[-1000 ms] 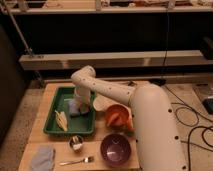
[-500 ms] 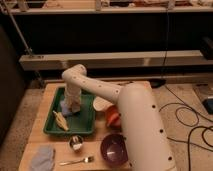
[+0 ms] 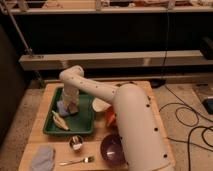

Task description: Wipe tray with eraser

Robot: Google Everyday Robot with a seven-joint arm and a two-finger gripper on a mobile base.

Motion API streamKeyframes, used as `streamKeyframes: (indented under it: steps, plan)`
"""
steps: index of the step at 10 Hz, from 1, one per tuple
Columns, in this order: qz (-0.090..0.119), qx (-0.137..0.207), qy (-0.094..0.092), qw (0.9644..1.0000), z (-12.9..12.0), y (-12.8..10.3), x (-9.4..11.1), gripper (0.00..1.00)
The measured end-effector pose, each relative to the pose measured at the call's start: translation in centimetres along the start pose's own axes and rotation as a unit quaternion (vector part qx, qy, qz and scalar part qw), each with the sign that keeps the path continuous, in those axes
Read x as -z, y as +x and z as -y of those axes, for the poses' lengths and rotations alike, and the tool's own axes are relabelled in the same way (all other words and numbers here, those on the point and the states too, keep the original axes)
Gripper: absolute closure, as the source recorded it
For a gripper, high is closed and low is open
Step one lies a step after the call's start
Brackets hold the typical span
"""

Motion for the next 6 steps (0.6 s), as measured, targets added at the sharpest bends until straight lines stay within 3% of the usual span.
streamKeyframes:
  steps: [4,6]
  plan:
    - [0.034,0.010,-0.056,0.9978,2.3,-4.2,3.8,1.00]
    - [0.039,0.005,-0.070,0.9968,2.4,-5.6,4.8,1.00]
